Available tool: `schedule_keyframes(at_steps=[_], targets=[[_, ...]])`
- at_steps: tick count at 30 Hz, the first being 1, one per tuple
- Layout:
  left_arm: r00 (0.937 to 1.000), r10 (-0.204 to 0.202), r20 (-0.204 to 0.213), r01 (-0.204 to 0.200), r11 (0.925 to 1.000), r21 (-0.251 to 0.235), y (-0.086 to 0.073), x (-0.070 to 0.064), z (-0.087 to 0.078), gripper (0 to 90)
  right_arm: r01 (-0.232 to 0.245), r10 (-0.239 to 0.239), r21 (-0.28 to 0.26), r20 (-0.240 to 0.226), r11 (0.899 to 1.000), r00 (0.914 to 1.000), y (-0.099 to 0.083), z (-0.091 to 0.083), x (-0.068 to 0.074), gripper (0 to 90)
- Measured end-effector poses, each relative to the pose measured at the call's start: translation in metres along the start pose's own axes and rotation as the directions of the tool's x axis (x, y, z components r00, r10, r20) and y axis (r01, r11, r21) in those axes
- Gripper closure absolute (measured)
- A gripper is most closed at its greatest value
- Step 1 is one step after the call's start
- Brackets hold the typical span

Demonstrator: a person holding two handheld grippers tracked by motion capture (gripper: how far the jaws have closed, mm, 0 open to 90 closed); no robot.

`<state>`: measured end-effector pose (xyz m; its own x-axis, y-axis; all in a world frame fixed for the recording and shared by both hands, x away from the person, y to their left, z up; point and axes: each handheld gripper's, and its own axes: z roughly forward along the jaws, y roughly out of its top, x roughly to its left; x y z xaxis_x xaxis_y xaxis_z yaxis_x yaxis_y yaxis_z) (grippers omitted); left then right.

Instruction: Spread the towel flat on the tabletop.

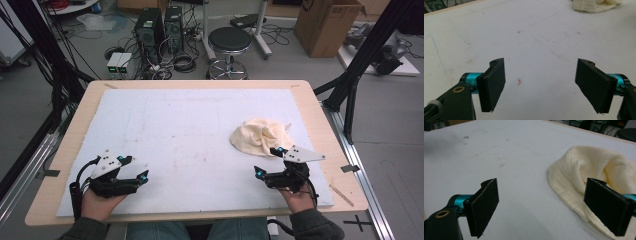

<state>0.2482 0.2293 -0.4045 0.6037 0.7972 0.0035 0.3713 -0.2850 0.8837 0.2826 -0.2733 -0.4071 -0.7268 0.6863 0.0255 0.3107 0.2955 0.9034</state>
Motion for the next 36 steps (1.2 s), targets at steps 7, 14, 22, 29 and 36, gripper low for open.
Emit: schedule_keyframes(at_steps=[7,14,22,29,36], targets=[[0.9999,0.005,0.011,-0.005,1.0,0.009,0.0006,-0.0003,0.0041,24.7,0.005,-0.005,-0.004,-0.002,1.0,1.0,-0.0021,-0.0004,-0.0033,12.1],[0.9999,0.005,0.01,-0.005,1.0,0.007,0.0005,-0.0004,0.003,24.8,0.008,-0.008,-0.004,-0.003,1.0,1.0,-0.0017,-0.001,-0.001,12.1],[0.9999,0.004,0.012,-0.004,1.0,0.005,-0.0002,-0.0003,0.0018,24.8,0.01,-0.01,-0.011,-0.005,1.0,0.9999,-0.001,-0.0012,0.0006,12.1],[1.0,0.005,0.007,-0.005,1.0,0.006,-0.0014,-0.0001,0.0006,24.8,0.009,-0.009,-0.005,-0.011,1.0,0.9999,0.0,0.0002,0.0018,12.1],[1.0,0.002,0.001,-0.002,1.0,0.005,-0.0024,0.0002,0.0002,24.7,0.009,-0.008,0.001,-0.012,1.0,0.9999,0.0031,0.0034,-0.0002,12.2]])
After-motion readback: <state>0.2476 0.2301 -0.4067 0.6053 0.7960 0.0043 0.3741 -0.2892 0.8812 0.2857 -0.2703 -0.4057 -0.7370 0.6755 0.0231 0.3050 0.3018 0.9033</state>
